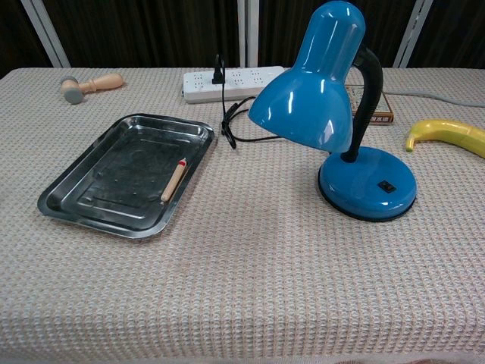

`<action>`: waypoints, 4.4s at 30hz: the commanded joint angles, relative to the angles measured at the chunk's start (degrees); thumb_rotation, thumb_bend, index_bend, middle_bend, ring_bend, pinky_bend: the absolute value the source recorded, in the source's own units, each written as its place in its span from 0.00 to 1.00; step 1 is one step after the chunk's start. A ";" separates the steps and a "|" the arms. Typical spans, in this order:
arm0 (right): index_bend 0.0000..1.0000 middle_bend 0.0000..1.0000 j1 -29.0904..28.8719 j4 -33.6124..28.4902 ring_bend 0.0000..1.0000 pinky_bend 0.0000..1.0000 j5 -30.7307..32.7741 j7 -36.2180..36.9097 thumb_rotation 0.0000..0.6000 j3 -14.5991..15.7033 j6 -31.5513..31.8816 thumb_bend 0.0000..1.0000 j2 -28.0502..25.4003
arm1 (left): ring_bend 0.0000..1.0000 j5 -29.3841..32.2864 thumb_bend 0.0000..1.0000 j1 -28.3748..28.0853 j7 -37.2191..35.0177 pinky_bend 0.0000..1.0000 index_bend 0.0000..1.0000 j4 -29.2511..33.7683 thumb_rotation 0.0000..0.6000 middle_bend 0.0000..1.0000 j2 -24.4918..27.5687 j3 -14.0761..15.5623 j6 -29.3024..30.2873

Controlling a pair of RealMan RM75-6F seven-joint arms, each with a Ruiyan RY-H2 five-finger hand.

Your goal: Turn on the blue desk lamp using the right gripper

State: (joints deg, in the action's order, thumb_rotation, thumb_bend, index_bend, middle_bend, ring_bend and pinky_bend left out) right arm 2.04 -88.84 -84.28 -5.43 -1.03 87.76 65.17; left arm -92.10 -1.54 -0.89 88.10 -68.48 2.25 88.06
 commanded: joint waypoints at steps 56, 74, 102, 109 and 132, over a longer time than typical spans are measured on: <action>0.00 0.95 -21.69 -15.41 0.87 0.96 2.76 -18.95 1.00 0.50 -33.16 0.00 1.63 | 0.00 0.74 0.00 0.51 -1.52 0.00 0.07 -0.31 1.00 0.01 -0.33 0.78 -1.02; 0.00 0.95 -26.62 -15.51 0.87 0.96 13.26 -25.38 1.00 0.01 -35.78 0.00 4.72 | 0.00 0.88 0.00 0.64 -2.32 0.00 0.07 -0.96 1.00 0.01 -0.27 0.90 -1.23; 0.00 0.95 -29.80 -15.65 0.87 0.96 16.39 -25.93 1.00 3.18 -35.58 0.00 5.25 | 0.00 1.00 0.00 0.96 -3.24 0.00 0.07 -1.62 1.00 0.01 -0.30 0.91 -1.12; 0.00 0.95 -30.37 -15.88 0.87 0.96 16.88 -26.18 1.00 3.81 -35.48 0.06 5.01 | 0.00 0.97 0.00 0.97 -3.18 0.00 0.07 -1.62 1.00 0.01 -0.39 0.89 -1.11; 0.00 0.95 -30.01 -16.15 0.87 0.96 15.89 -24.51 1.00 5.59 -33.29 0.18 4.80 | 0.00 0.86 0.00 1.05 -3.29 0.00 0.07 -1.60 1.00 0.01 -0.39 0.94 -1.05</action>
State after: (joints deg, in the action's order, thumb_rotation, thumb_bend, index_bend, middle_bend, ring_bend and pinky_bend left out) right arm -28.13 -104.91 -67.86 -30.17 4.67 53.92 69.99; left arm -91.24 -0.49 -4.18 86.51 -68.86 3.18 87.01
